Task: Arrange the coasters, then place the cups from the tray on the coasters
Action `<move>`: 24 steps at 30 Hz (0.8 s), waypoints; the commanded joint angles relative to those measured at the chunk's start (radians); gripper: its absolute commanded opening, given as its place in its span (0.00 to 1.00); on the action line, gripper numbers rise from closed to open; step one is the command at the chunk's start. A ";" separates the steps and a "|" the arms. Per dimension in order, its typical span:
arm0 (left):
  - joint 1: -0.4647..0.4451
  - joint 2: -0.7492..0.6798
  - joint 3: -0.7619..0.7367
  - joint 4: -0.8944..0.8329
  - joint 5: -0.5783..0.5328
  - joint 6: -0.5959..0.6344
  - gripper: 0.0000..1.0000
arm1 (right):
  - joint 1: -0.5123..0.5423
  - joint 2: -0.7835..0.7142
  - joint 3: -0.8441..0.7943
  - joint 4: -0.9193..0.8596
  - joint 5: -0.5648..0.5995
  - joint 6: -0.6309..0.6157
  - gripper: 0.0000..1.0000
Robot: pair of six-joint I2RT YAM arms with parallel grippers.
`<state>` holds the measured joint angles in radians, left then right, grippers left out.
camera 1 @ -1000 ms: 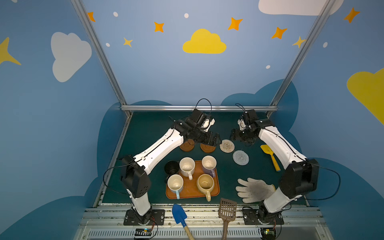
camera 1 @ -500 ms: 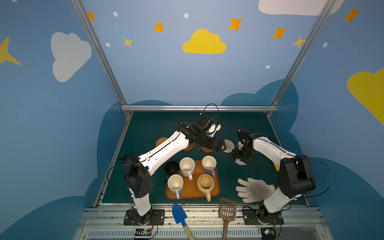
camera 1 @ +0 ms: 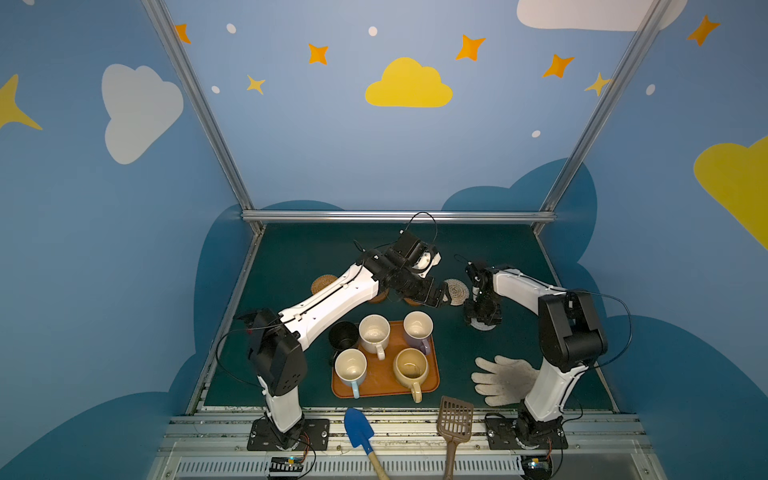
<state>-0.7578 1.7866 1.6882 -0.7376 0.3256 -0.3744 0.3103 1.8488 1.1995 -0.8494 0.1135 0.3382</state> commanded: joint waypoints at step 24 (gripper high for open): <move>0.071 -0.076 -0.070 0.018 0.018 -0.011 1.00 | -0.128 0.227 0.317 -0.030 0.006 -0.140 0.59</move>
<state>-0.6952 1.7481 1.6264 -0.7067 0.3405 -0.3901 0.1883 2.0441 1.4769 -0.8623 0.1230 0.2356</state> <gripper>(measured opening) 0.996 0.586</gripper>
